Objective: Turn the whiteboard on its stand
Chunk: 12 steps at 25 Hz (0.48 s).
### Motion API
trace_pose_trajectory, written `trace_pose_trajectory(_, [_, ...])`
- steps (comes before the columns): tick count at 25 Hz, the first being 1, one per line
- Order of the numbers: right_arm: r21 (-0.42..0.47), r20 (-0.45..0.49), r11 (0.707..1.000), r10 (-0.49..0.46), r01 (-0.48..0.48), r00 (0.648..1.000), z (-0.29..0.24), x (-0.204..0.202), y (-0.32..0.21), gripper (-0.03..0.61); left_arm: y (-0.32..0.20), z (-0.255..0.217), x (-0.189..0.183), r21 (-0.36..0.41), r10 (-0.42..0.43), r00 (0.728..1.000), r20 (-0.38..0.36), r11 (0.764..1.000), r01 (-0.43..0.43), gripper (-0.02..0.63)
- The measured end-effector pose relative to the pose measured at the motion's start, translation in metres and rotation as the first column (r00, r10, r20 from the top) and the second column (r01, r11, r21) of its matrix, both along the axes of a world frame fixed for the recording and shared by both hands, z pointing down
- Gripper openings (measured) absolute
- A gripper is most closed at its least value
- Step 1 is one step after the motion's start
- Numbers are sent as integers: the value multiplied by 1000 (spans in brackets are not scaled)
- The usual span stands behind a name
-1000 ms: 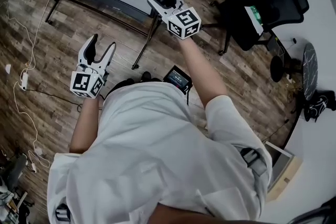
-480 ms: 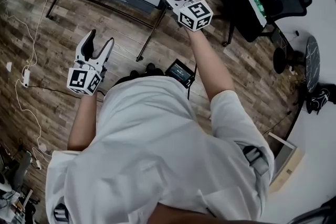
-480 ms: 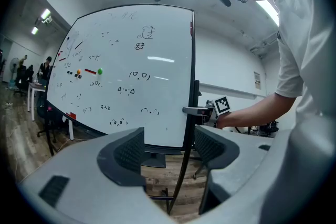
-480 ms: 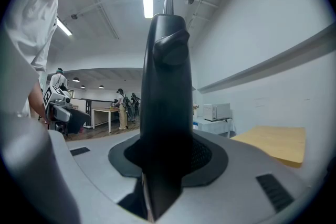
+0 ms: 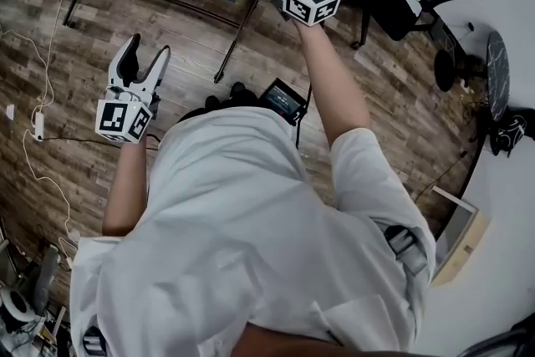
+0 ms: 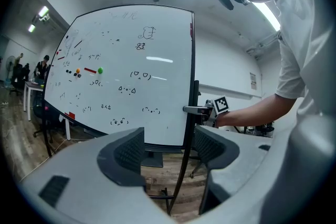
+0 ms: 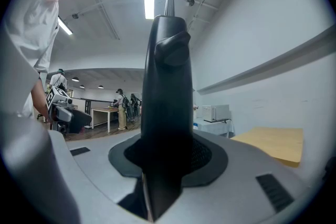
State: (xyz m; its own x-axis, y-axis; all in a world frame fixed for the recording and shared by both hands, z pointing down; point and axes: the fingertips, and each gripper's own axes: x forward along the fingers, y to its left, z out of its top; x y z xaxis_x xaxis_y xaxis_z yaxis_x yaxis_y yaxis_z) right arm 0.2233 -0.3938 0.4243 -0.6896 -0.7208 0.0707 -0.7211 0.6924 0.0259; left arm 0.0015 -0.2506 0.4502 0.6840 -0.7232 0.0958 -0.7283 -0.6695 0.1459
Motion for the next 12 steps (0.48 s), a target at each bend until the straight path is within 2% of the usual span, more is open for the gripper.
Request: trace_pose_trajectory(12, [6,-8,1000,-6,6,1000,-1,14,33,149,14,2,26,8,51,998,-30,999,-50,307])
